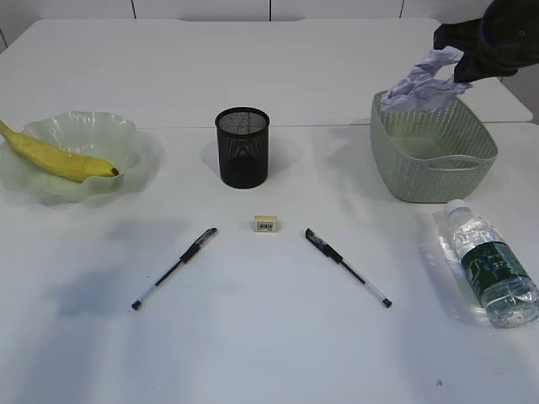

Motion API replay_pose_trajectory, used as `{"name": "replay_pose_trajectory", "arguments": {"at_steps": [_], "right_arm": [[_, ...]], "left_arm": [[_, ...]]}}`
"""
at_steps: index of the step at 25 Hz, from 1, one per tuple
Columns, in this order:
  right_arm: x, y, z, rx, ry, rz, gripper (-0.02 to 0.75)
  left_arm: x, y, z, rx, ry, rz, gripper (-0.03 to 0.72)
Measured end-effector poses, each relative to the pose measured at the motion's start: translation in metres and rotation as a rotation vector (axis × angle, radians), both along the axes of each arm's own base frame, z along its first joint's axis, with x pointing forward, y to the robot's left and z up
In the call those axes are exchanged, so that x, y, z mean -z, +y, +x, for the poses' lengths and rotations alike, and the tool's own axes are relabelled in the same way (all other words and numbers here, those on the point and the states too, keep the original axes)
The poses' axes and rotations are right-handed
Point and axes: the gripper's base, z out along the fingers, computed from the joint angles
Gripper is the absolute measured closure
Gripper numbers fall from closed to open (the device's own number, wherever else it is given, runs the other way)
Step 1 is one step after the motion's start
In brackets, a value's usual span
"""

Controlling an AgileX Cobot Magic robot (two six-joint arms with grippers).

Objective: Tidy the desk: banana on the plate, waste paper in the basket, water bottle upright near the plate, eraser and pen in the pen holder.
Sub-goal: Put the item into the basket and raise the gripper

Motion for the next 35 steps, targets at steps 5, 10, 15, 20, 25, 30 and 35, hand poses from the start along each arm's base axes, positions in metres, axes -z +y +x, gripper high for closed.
{"name": "replay_pose_trajectory", "arguments": {"at_steps": [5, 10, 15, 20, 25, 30, 35], "right_arm": [[0.008, -0.008, 0.011, 0.050, -0.005, -0.070, 0.748], [0.024, -0.010, 0.025, 0.073, 0.009, -0.087, 0.748], [0.047, -0.010, 0.036, 0.071, 0.048, -0.102, 0.748], [0.071, -0.012, 0.044, 0.077, 0.088, -0.118, 0.748], [0.083, -0.012, 0.047, 0.075, 0.105, -0.122, 0.748], [0.088, -0.012, 0.049, 0.076, 0.109, -0.122, 0.748], [0.086, -0.013, 0.050, 0.082, 0.104, -0.118, 0.670]], "left_arm": [[-0.001, 0.000, 0.001, -0.002, -0.016, 0.000, 0.267], [-0.001, 0.000, 0.003, -0.005, -0.034, -0.001, 0.267], [-0.002, 0.000, 0.003, -0.006, -0.041, -0.001, 0.267], [-0.002, 0.000, 0.004, -0.008, -0.050, -0.001, 0.267], [-0.002, -0.001, 0.004, -0.012, -0.053, -0.014, 0.267], [-0.002, -0.001, 0.004, -0.014, -0.052, -0.021, 0.267], [-0.002, -0.001, 0.005, -0.015, -0.054, -0.022, 0.267]]}}
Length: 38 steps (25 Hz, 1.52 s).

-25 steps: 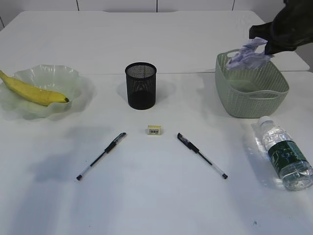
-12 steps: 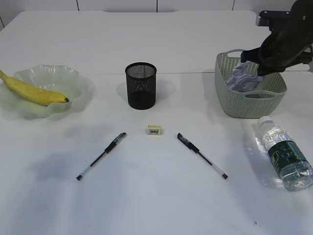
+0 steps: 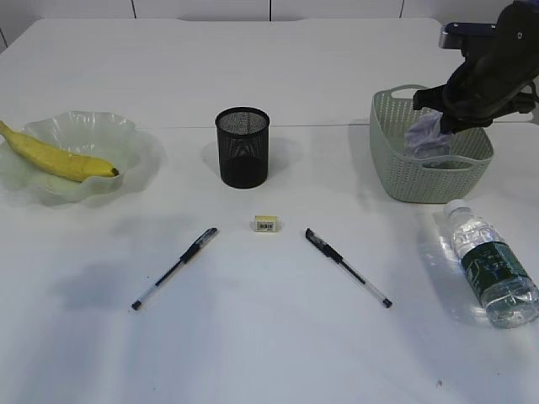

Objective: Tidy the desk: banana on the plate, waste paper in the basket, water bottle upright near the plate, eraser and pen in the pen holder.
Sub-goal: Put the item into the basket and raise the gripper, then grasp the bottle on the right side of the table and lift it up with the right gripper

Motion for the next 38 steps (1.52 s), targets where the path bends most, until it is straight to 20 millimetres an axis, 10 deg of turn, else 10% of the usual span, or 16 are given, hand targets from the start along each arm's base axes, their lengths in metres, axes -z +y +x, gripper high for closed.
{"name": "replay_pose_trajectory", "arguments": {"at_steps": [9, 27, 38], "right_arm": [[0.001, -0.001, -0.003, 0.039, 0.042, 0.017, 0.402], [-0.096, 0.003, -0.058, -0.119, 0.228, -0.023, 0.388], [-0.083, 0.008, -0.096, -0.204, 0.395, 0.023, 0.388]], "left_arm": [[0.000, 0.000, 0.000, -0.001, -0.001, -0.002, 0.267], [0.001, 0.000, -0.002, 0.004, 0.023, 0.000, 0.267], [0.003, 0.003, -0.006, 0.022, 0.066, 0.044, 0.267]]}}
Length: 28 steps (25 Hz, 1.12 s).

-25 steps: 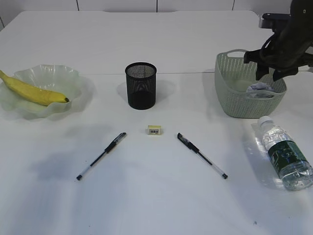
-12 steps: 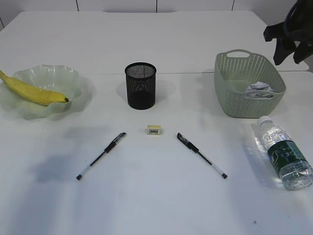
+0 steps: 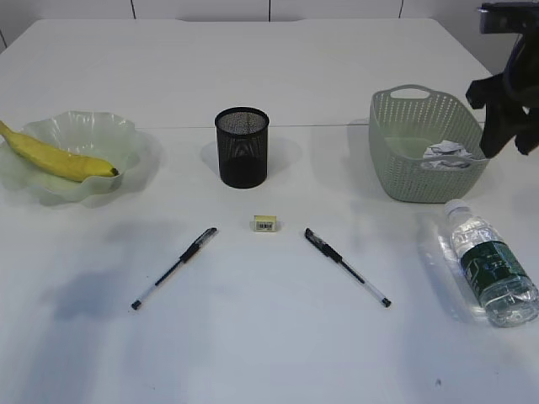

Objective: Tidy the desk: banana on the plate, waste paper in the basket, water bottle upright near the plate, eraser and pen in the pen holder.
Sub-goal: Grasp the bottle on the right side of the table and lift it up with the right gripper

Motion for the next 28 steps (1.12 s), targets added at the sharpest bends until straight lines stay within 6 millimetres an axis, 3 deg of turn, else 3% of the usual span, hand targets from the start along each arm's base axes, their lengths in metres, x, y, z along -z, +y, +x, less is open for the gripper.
{"name": "replay_pose_trajectory", "arguments": {"at_steps": [4, 8, 13, 22, 28], "right_arm": [[0.013, 0.000, -0.022, -0.001, 0.068, 0.002, 0.388], [0.023, 0.000, -0.027, -0.001, 0.095, 0.002, 0.388], [0.028, 0.000, -0.019, 0.001, 0.054, 0.000, 0.377], [0.063, 0.000, -0.001, 0.002, 0.085, -0.002, 0.221], [0.082, -0.002, 0.010, -0.005, 0.073, -0.025, 0.158]], "left_arm": [[0.000, 0.000, 0.000, 0.001, 0.004, 0.001, 0.274], [0.000, 0.000, 0.000, 0.003, 0.004, 0.003, 0.276], [0.000, 0.000, 0.000, 0.002, -0.002, 0.003, 0.277], [-0.001, 0.000, 0.002, 0.000, -0.021, 0.003, 0.279], [-0.001, 0.000, 0.003, -0.002, -0.031, 0.002, 0.279]]}}
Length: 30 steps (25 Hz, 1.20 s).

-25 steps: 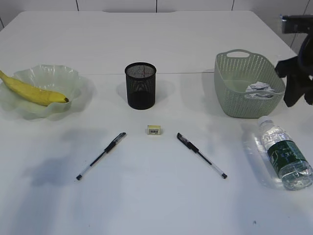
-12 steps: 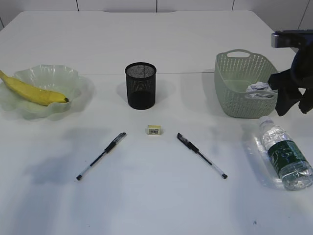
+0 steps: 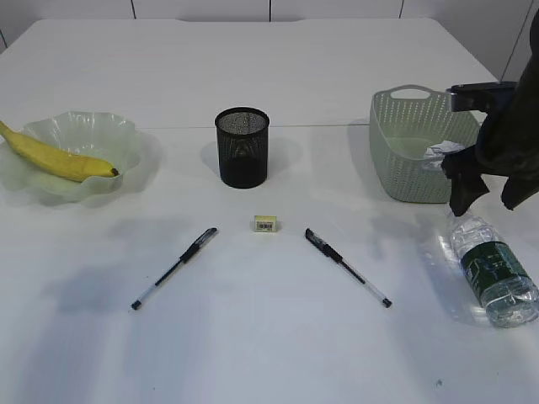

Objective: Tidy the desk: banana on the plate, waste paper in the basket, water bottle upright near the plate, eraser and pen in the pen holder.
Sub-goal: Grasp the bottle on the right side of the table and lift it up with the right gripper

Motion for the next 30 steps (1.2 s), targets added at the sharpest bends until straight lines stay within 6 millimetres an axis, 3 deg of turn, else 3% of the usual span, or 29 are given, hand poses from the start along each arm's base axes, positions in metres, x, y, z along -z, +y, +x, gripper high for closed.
{"name": "replay_pose_trajectory", "arguments": {"at_steps": [16, 30], "right_arm": [[0.049, -0.001, 0.014, -0.010, 0.072, -0.020, 0.149], [0.072, -0.001, 0.019, -0.012, 0.091, -0.022, 0.149]], "left_arm": [[-0.001, 0.000, 0.002, -0.004, -0.029, -0.001, 0.286], [-0.002, -0.001, 0.004, -0.008, -0.042, -0.014, 0.291]]}}
